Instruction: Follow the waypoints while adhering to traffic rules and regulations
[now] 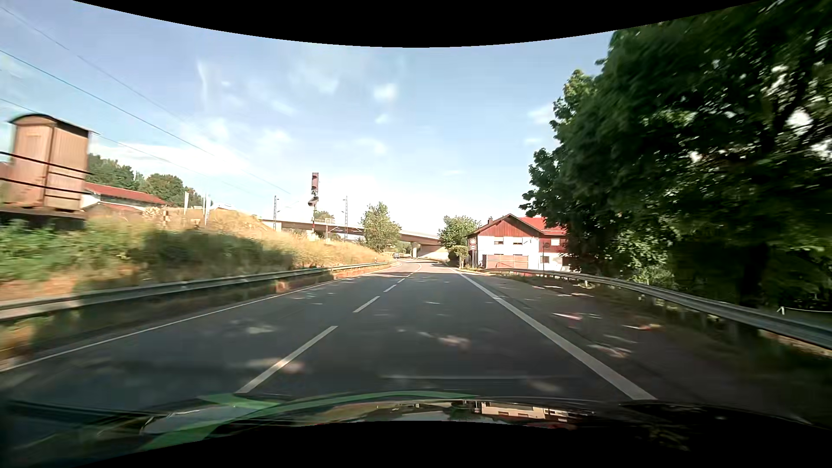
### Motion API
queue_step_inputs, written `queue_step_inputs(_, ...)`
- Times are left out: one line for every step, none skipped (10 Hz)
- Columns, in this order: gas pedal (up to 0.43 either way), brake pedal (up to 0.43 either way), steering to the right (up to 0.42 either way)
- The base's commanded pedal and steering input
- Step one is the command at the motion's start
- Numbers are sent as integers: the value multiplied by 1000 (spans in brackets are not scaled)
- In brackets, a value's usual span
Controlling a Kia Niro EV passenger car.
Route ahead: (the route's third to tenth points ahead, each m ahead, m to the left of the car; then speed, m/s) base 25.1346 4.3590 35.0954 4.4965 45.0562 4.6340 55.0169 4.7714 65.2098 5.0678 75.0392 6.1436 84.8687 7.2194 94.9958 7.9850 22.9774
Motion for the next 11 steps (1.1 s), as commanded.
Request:
queue_step_inputs(157, 0, 1)
queue_step_inputs(157, 0, 0)
queue_step_inputs(98, 0, 0)
queue_step_inputs(0, 0, 0)
queue_step_inputs(0, 0, 0)
queue_step_inputs(0, 0, -1)
queue_step_inputs(28, 0, -1)
queue_step_inputs(79, 0, -2)
queue_step_inputs(110, 0, -2)
queue_step_inputs(118, 0, -2)
queue_step_inputs(138, 0, -2)
